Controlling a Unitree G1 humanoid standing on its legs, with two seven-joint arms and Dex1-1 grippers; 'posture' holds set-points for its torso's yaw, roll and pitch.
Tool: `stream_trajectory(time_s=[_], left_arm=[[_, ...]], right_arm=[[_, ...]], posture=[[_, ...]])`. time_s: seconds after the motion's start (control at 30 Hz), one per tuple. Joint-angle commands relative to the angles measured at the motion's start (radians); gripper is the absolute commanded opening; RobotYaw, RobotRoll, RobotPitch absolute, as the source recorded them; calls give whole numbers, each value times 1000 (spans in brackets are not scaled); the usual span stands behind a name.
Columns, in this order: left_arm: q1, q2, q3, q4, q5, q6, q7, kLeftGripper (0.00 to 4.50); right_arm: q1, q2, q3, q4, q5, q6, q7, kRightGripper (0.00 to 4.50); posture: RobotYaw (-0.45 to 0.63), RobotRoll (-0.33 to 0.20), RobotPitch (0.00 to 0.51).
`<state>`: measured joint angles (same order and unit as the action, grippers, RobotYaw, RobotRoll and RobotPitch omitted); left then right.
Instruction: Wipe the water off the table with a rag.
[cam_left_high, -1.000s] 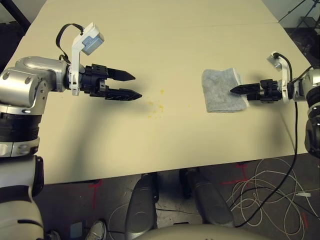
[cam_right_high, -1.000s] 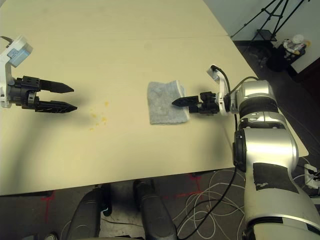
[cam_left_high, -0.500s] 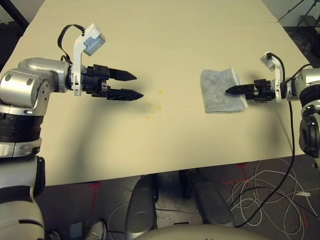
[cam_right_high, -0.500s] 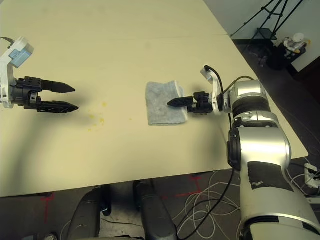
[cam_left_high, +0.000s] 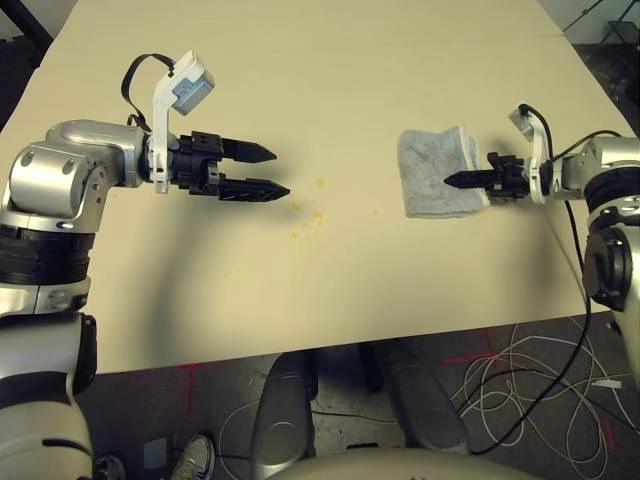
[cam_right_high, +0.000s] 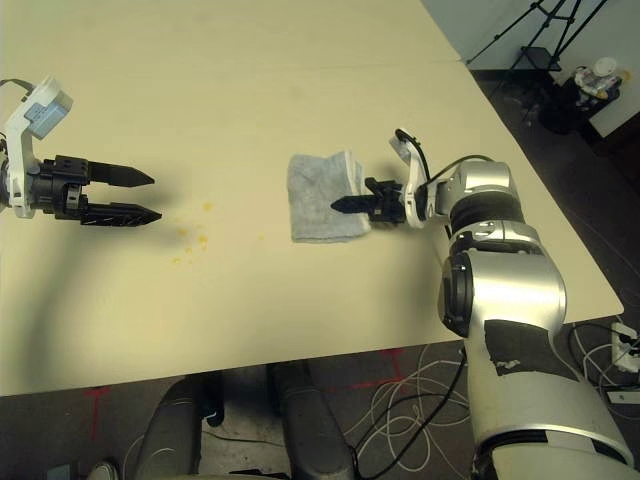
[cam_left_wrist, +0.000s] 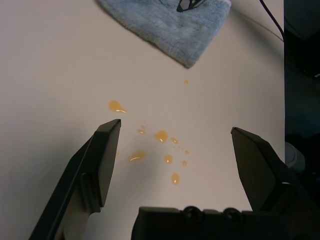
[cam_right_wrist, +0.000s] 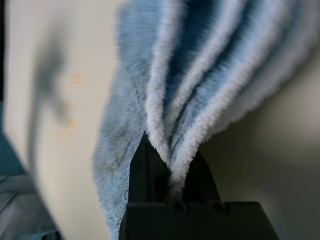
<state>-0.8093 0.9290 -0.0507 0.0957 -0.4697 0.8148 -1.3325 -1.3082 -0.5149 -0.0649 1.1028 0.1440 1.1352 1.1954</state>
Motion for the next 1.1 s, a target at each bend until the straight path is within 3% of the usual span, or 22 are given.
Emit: stream_trajectory(time_s=[0.03, 0.23, 0.5, 0.77, 1.1], left_arm=[[-9, -5, -4, 23, 9, -20, -1, 4500], [-49, -10, -23, 84, 34, -56, -13, 4500], [-75, -13, -27, 122, 57, -76, -28, 4500], [-58, -11, -16, 96, 49, -58, -17, 4500], [-54, -22, -19, 81, 45, -43, -5, 4500]], right_arm=[[-1, 39, 32, -205, 83, 173, 2, 7], [134, 164, 20, -618, 233, 468, -165, 7], [243, 350, 0, -763, 419, 479, -474, 7], [235, 491, -104, -758, 340, 400, -734, 7], [275, 417, 31, -681, 235, 165, -776, 7]], posture=[[-15, 0, 290], [-24, 0, 290], [-15, 0, 289], [-4, 0, 291], [-12, 0, 295]])
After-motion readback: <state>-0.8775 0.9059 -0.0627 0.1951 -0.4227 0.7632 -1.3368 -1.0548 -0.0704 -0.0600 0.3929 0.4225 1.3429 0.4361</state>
